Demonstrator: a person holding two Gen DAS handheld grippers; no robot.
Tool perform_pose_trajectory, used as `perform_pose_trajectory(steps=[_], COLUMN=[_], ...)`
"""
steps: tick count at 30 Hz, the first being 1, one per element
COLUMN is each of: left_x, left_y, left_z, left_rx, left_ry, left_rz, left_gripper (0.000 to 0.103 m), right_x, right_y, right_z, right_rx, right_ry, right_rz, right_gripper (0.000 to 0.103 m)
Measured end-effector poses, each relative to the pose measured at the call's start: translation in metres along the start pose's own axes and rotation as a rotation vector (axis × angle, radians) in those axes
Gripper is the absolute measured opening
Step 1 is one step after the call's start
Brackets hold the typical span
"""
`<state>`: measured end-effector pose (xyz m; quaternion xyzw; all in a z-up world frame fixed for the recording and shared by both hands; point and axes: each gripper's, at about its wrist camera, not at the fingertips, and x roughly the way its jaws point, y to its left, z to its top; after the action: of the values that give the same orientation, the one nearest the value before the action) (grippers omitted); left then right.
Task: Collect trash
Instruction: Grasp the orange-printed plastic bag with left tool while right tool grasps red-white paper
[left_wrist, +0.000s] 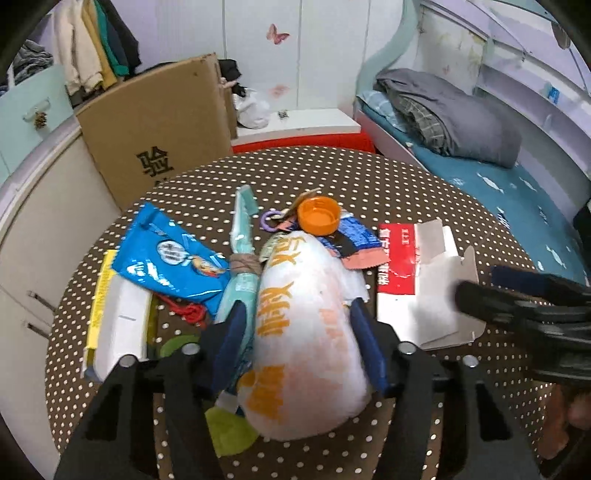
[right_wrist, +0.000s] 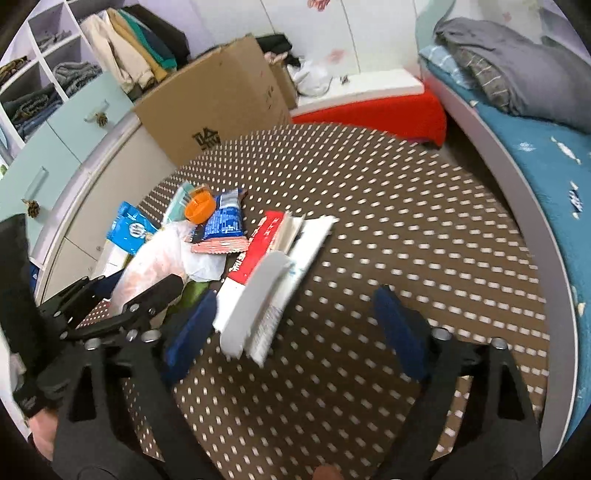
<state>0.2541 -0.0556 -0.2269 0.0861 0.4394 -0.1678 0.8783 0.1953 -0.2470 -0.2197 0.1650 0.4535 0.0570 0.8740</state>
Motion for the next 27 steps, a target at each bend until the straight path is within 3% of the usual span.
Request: perform_pose_trajectory(steps=[3,4,6,13,20,27], left_x=[0.002,0.001,-0.004,-0.031,-0.065,-0.098], left_y=[-0.003,-0.004,-0.003,-0.004,-0.019,-0.045], left_z=[0.0,0.001,0.0,-0.014,-0.024,-0.014], left_rx=[0.019,0.02,0.006,-0.048,-0.085,-0.08], left_ry=[-0.004,-0.006,-0.019,-0.069,-0.136,-0.208], left_rz=[-0.003,-0.004,-0.019,-0.037,-0.057,-0.089], left_gripper=[0.045,0.043,0.041,0.039,0.039,0.039], right_x=[0.015,0.018,0.018,-0.026,-0.061,-0.101], right_y=[0.009,0.012,0.01,-0.013,-0.044,-0.074], right_z=[0.002,0.003,0.004,-0.004,-0.011,-0.011], right_rx=[-0.028,-0.038,-0.013,-0.032,0.001,0.06], right_ry=[0.003,0.014,0.032,-0.035,-0.074,-0.148], right_rz=[-0.019,-0.013,0.025,0.01,0.036,0.109], right_gripper=[0.045,0.024,0.021,0.01,0.01,0.01])
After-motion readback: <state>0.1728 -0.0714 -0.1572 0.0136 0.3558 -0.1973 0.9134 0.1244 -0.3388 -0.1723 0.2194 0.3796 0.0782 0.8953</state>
